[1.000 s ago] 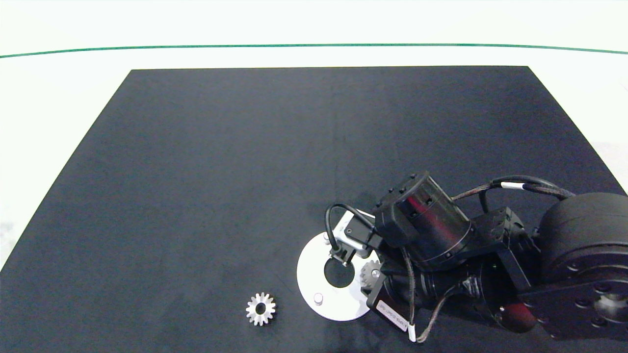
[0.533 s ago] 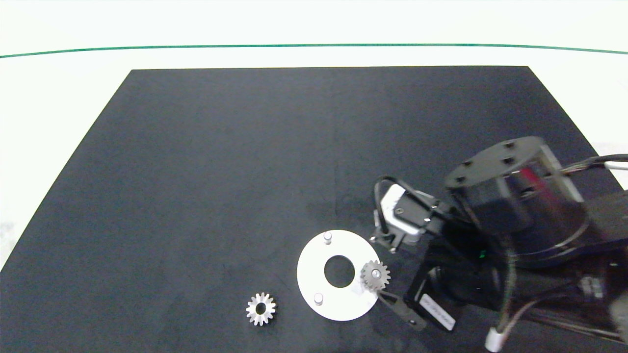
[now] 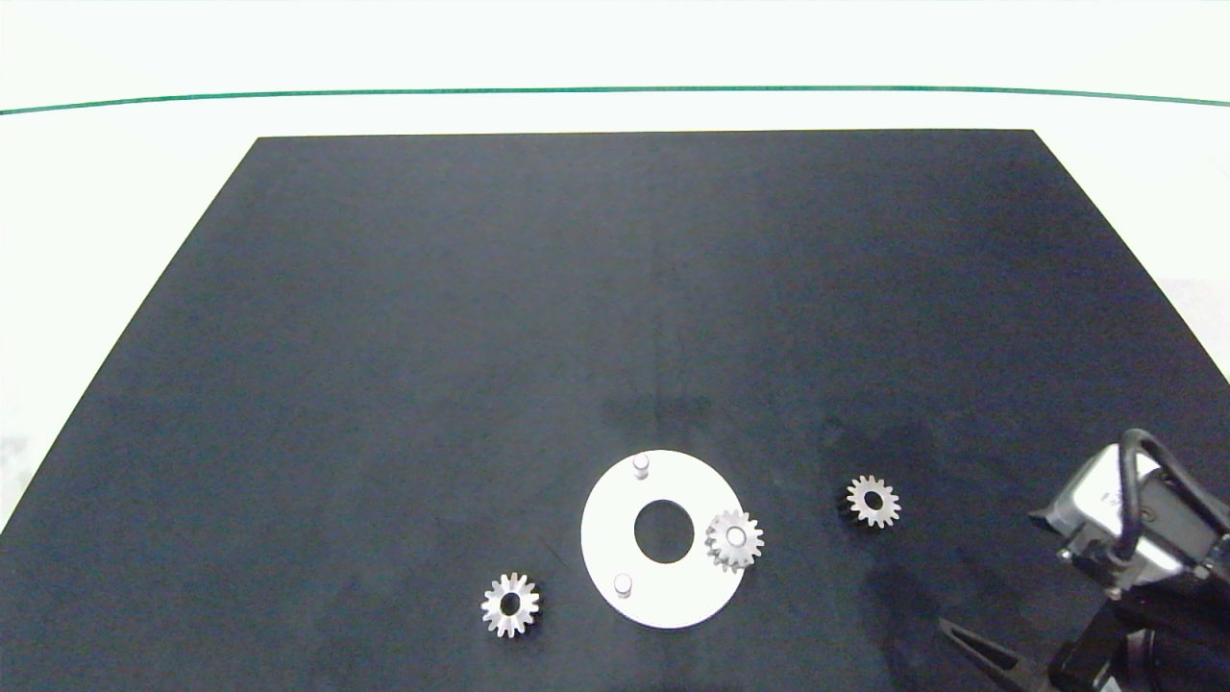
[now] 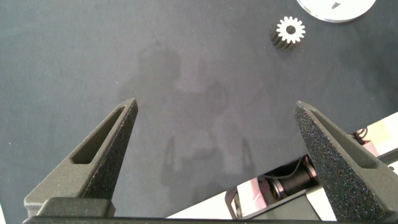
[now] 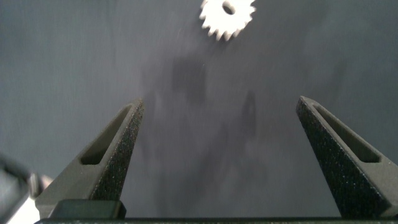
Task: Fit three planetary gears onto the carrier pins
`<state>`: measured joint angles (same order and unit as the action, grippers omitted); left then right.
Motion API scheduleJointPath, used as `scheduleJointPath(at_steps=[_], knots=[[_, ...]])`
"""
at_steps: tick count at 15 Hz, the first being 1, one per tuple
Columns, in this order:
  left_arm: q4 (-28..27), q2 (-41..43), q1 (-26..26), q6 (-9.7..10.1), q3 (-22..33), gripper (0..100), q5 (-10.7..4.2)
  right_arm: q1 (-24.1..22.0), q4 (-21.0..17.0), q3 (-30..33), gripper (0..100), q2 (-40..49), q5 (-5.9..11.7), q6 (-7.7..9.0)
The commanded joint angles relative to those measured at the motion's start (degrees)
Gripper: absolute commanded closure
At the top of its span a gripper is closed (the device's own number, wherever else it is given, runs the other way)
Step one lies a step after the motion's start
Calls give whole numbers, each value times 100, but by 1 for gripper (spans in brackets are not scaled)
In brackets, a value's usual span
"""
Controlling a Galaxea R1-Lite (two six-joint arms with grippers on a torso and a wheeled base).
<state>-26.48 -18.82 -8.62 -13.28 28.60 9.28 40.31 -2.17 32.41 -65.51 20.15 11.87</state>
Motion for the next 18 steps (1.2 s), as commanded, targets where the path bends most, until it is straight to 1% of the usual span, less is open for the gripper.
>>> scheduleJointPath(at_steps=[1,2,4,6,7,8,12,16,18], knots=[[-15,28,1,0,-3,0,4,-349,296,-271,0,267,-11,-45],[-15,37,1,0,-3,0,4,-463,305,-192,0,214,-99,-45],[-15,54,1,0,-3,0,4,-736,331,-113,0,39,-407,-115],[-15,54,1,0,-3,0,4,-885,366,-25,0,-164,-662,-352],[-15,45,1,0,-3,0,4,-946,366,28,0,-260,-776,-379],[-15,45,1,0,-3,0,4,-990,393,72,0,-392,-837,-379],[-15,37,1,0,-3,0,4,-990,736,134,0,-1016,-890,-370],[-7,28,1,0,14,0,4,-973,1324,177,0,-1596,-881,-335],[-7,28,-8,0,23,0,4,-982,1360,248,0,-1754,-890,-335]])
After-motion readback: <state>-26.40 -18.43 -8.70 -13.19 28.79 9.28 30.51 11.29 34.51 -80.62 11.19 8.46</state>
